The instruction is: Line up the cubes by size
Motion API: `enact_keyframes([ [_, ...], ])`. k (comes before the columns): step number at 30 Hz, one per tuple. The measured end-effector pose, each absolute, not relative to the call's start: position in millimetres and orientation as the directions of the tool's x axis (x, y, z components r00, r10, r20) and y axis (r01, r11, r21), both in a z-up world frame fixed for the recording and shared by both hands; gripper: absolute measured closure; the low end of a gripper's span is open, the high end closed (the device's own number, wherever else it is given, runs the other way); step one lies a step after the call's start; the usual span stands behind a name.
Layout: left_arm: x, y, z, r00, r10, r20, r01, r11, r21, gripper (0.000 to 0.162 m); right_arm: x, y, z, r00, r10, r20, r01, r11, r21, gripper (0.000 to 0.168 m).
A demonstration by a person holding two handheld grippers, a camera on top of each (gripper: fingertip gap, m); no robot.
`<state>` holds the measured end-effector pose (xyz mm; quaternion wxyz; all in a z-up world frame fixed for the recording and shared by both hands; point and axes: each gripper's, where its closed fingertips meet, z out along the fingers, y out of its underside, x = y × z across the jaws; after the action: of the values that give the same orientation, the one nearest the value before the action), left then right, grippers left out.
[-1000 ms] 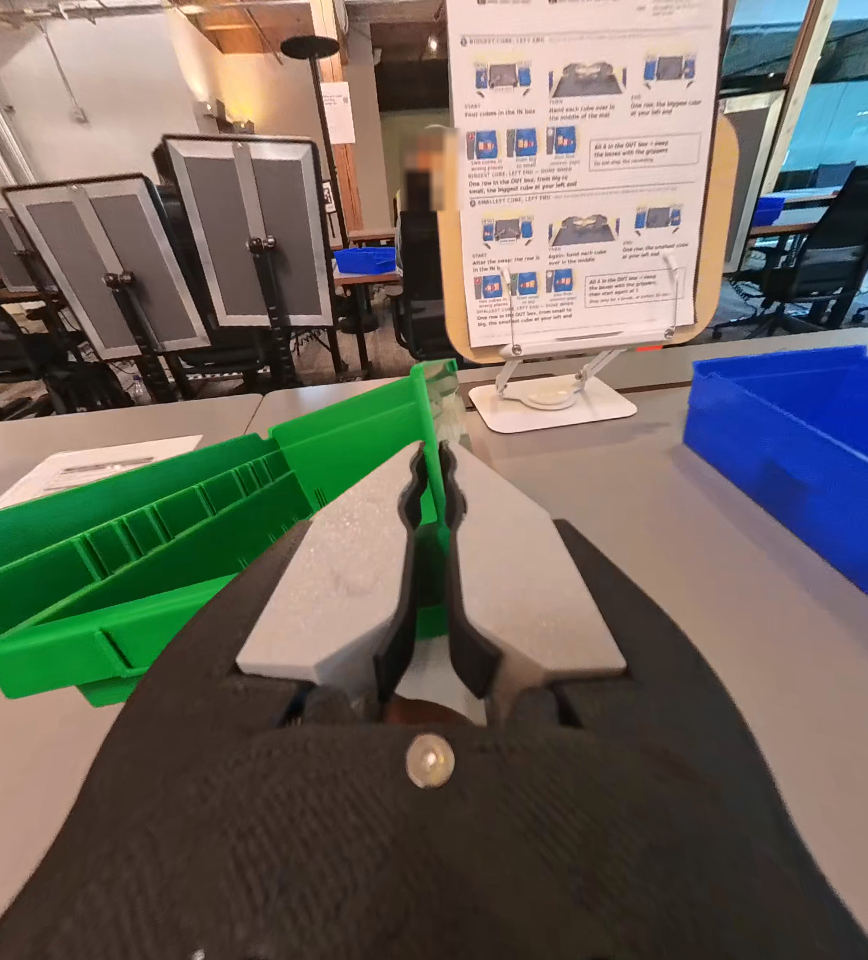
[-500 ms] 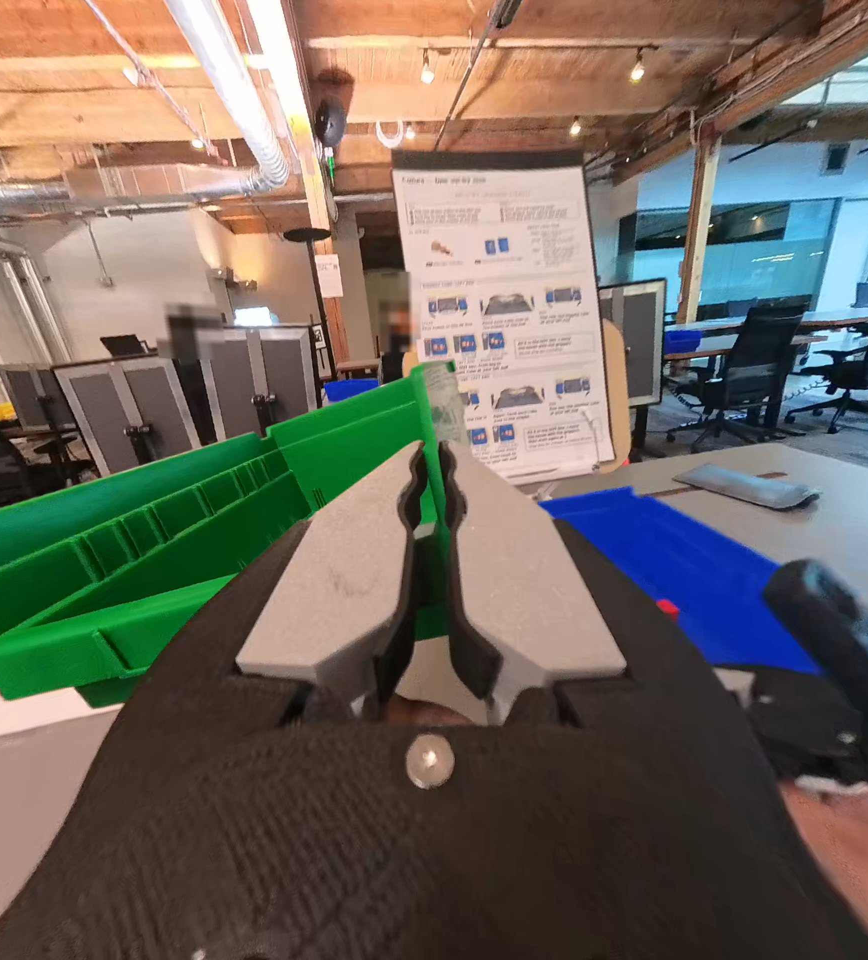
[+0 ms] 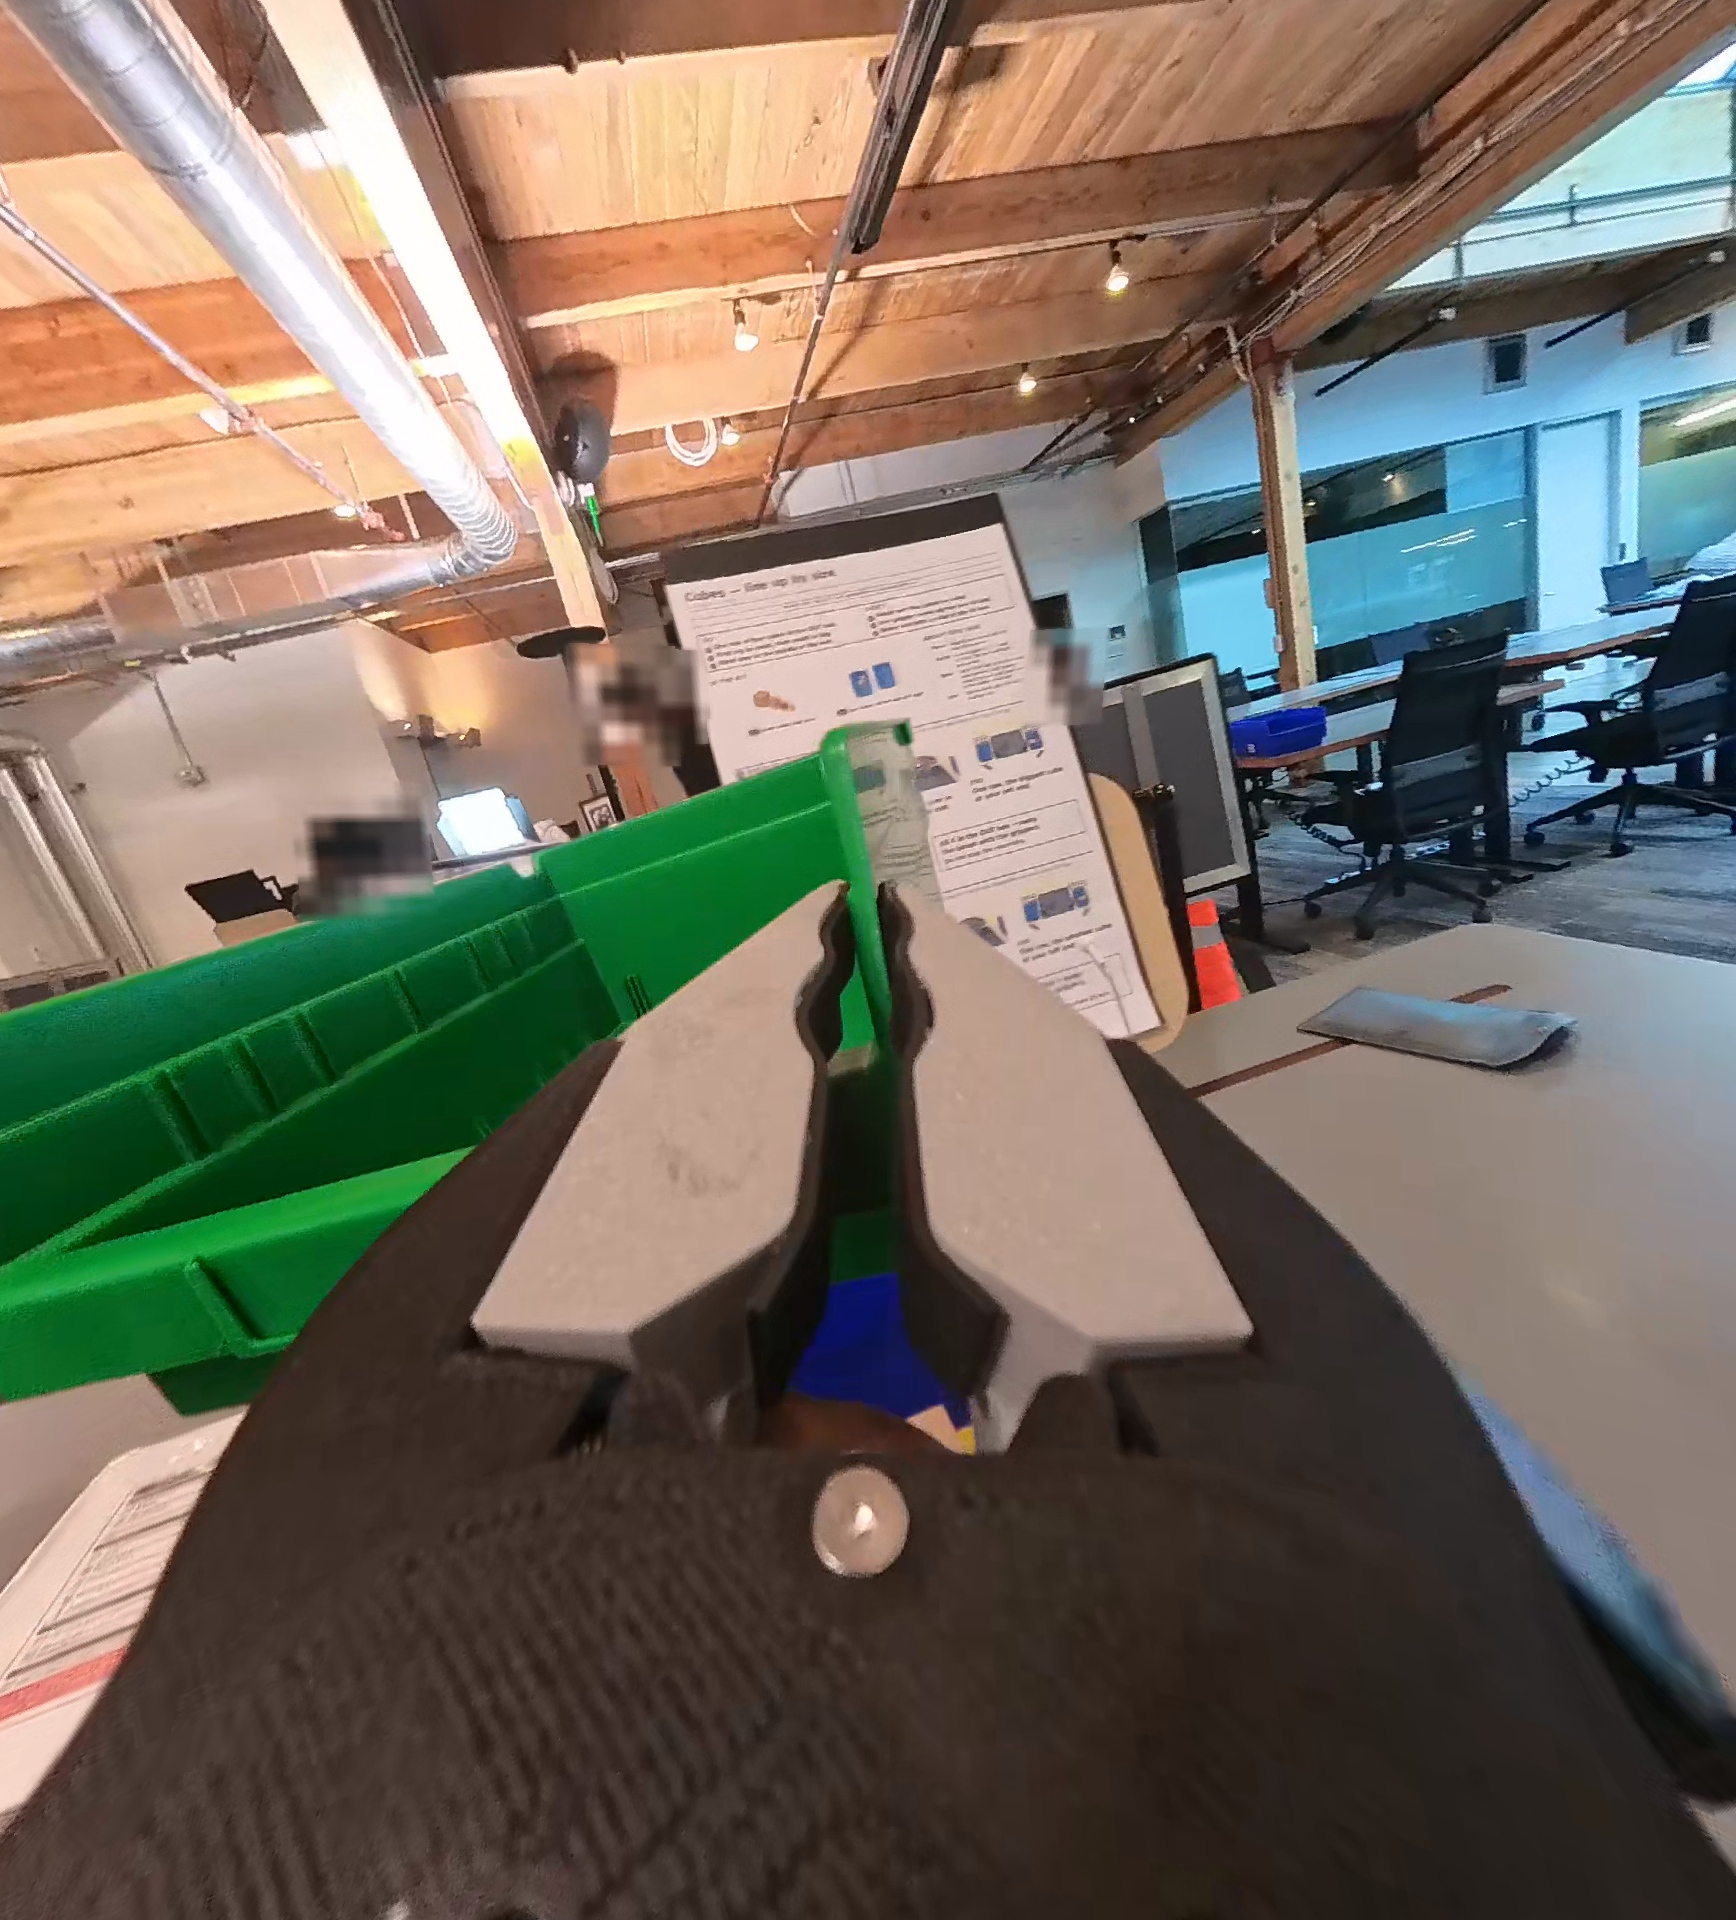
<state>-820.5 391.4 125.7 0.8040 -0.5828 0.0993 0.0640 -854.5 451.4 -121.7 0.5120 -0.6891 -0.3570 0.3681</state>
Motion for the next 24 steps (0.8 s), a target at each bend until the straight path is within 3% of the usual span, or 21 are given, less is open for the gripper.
enact_keyframes([
  [1, -813.9, 393.1, 123.8, 0.971, -0.018, -0.238, -0.220, 0.316, -0.923, 0.162, -829.4, 456.5, -111.8, 0.486, 0.861, -0.148, 0.087, -0.216, -0.972, 0.140],
  [8, -749.1, 420.3, 91.7, 0.967, -0.085, -0.242, -0.203, 0.318, -0.926, 0.161, -629.3, 497.3, -36.3, 0.571, 0.769, -0.287, -0.150, -0.245, -0.958, 0.126],
  [16, -645.4, 451.9, 30.9, 0.949, -0.219, -0.228, -0.163, 0.278, -0.947, 0.161, -487.0, 504.3, -10.7, 0.738, 0.635, -0.229, -0.168, -0.155, -0.973, 0.126],
  [24, -533.7, 479.4, -66.9, 0.899, -0.375, -0.227, -0.183, 0.148, -0.972, 0.160, -442.5, 490.5, 4.8, 0.788, 0.592, -0.168, -0.138, -0.096, -0.986, 0.126],
])
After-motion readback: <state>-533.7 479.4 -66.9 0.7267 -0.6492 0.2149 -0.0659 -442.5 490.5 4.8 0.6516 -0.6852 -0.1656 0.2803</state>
